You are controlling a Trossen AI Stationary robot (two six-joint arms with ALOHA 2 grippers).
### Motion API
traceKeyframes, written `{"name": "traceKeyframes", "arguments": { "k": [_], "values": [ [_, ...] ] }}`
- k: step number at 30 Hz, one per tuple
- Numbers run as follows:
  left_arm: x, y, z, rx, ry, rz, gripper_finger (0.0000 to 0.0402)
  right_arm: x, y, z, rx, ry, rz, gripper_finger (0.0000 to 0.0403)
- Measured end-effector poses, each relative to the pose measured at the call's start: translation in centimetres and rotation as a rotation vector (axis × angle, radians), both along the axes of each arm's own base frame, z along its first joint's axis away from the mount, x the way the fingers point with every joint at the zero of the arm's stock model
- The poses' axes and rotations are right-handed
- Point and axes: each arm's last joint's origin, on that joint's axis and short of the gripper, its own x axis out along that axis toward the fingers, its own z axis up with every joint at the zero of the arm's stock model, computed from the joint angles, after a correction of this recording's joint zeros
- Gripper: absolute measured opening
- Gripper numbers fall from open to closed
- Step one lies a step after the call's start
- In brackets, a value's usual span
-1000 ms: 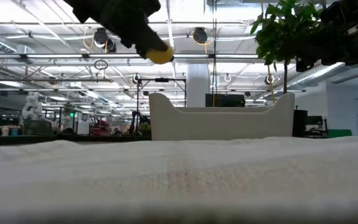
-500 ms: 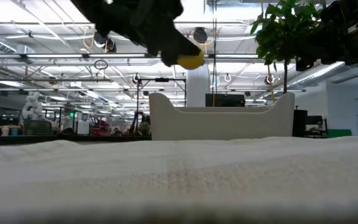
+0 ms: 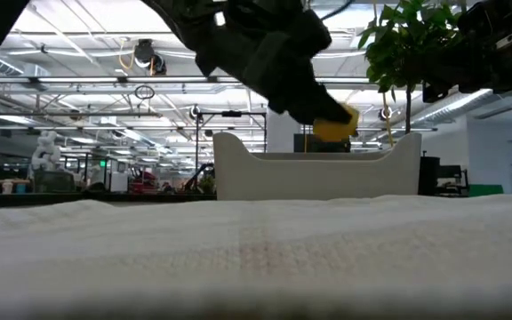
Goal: Pick and placing Produce into tupperware
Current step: Put the yellow lemon into the gray bin
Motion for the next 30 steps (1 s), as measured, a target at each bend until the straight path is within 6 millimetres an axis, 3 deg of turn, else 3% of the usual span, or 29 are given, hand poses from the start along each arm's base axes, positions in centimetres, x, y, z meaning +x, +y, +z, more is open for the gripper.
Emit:
{"name": "traceKeyframes", "arguments": {
  "k": [14, 19, 30],
  "values": [
    [2.5, -0.6, -2.9, 0.009, 0.009, -0.019, 0.0229, 0.0, 0.0, -0.1, -0.004, 0.012, 0.000, 0.0000],
    [2.4, -0.4, -3.4, 0.004, 0.036, -0.007, 0.0230, 0.0, 0.0, -0.1, -0.004, 0.008, 0.000, 0.0000],
    [2.5, -0.8, -3.4, -0.062, 0.092, 0.219, 0.0230, 0.0, 0.0, 0.0, -0.004, 0.004, -0.001, 0.0000]
  ]
}}
